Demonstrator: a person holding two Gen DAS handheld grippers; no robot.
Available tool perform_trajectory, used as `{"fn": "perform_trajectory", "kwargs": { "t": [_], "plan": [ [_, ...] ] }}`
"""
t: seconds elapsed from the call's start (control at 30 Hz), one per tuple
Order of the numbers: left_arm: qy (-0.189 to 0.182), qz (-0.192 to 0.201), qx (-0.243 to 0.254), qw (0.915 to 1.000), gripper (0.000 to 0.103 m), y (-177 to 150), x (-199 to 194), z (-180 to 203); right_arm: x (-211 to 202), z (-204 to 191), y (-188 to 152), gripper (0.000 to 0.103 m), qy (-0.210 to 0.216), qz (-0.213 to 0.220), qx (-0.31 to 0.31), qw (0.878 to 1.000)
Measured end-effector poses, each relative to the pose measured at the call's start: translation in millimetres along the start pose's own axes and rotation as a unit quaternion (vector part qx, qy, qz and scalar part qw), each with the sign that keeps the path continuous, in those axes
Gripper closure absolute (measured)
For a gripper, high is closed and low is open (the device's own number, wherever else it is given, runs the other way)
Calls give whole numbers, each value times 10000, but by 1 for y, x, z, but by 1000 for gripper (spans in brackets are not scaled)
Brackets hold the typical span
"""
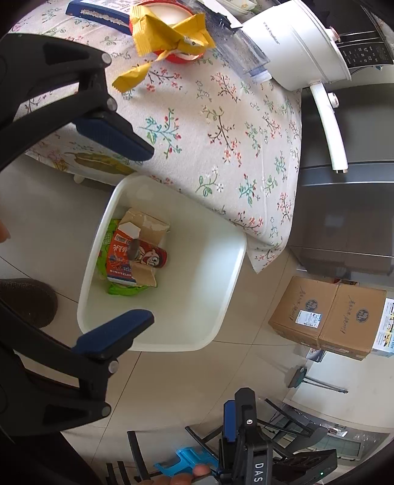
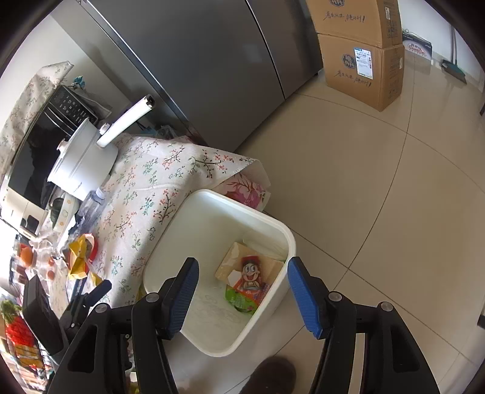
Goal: Collect trash
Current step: 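Move both grippers back toward the yellow wrapper on the table, then grasp the yellow wrapper with the right gripper while the left grasps the red-rimmed lid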
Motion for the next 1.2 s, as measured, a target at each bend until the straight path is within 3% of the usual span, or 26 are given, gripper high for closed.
{"fn": "perform_trajectory", "kwargs": {
  "t": [0.43, 0.83, 1.2],
  "plan": [
    [522, 198, -664, 9962, 4, -17, -48, -106, 27, -86, 6, 31, 249, -72, -538, 9982],
    [1249, 164, -1623, 9787, 4, -54, -83, -224, 97, -208, -14, 29, 533, -471, -1247, 9896],
    [1452, 62, -1973, 9695, 4, -68, -89, -274, 161, -287, -41, 29, 611, -839, -1559, 9823]
  ]
}}
Point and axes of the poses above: each gripper's, at about its wrist camera, not at the fingertips, and x roughly the way its jaws point, z to its right, y to its top, the point moved 4 cm from there along x, roughly the way its jaws point, and after that the axes turned 10 degrees about y, right-handed, at the moved point
